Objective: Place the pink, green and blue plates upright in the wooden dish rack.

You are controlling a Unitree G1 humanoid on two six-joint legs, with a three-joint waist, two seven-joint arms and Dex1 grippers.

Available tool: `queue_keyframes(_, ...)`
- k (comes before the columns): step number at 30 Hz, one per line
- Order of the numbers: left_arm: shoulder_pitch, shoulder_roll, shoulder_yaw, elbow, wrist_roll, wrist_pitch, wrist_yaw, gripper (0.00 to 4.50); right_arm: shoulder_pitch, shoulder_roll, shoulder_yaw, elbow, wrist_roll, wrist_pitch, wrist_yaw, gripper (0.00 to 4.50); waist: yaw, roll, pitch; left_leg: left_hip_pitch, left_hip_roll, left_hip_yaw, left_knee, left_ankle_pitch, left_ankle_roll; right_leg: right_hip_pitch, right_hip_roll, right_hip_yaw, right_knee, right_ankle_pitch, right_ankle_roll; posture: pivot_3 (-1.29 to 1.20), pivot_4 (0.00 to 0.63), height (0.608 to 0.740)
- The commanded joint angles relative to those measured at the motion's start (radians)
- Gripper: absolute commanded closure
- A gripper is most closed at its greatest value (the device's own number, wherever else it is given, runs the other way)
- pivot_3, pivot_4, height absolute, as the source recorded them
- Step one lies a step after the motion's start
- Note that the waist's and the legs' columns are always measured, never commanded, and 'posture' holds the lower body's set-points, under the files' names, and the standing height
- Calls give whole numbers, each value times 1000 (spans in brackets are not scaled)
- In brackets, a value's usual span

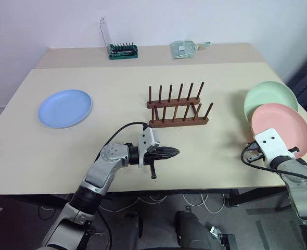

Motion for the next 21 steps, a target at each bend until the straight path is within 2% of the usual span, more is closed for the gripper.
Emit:
queue_keyframes(1, 1, -3, 5, -10, -6, -17, -1, 4500, 30, -69, -25, -84, -39, -14, 33, 4472, 0, 0, 0, 0, 0, 0, 0, 0, 0, 0, 0, 0, 0, 0, 0, 0, 150, 740)
queue_keyframes(6, -13, -12, 0, 16, 0, -37, -3, 4500, 55, -178, -146, -211, 48, -109, 196, 4472, -2, 1, 0, 0, 0, 0, 0, 0, 0, 0, 0, 0, 0, 0, 0, 0, 150, 740)
queue_keyframes(11, -18, -22, 3, 35, 7, -60, 1, 4500, -54, -184, -218, -288, 229, -135, 323, 4472, -1, 0, 1, 0, 0, 0, 0, 0, 0, 0, 0, 0, 0, 0, 1, 0, 150, 740)
queue_keyframes(13, -19, -27, 6, 42, 9, -63, 7, 4500, -288, -85, -206, -275, 481, -11, 313, 4472, -10, -2, 2, 0, 0, 0, 0, 0, 0, 1, 0, 0, 0, 0, 1, 0, 150, 740)
queue_keyframes(15, -18, -29, 10, 46, 9, -68, 14, 4500, -466, 0, -172, -246, 644, 85, 300, 4472, -10, 0, 2, 0, 1, 2, 1, 0, 0, 0, 0, 1, 0, 1, -1, 0, 150, 740)
queue_keyframes(17, -15, -27, 18, 45, 9, -74, 19, 4500, -600, 82, -159, -181, 750, 162, 264, 4472, -4, -1, 3, 1, 1, 0, 0, 0, 0, 0, 0, 0, 0, 1, -1, 0, 150, 740)
queue_keyframes(21, -8, -25, 27, 40, 7, -78, 29, 4500, -729, 152, -160, -70, 858, 244, 218, 4472, 16, -1, 3, -2, 0, -4, -1, 0, 0, -1, 0, -3, 0, 1, -1, 0, 150, 740)
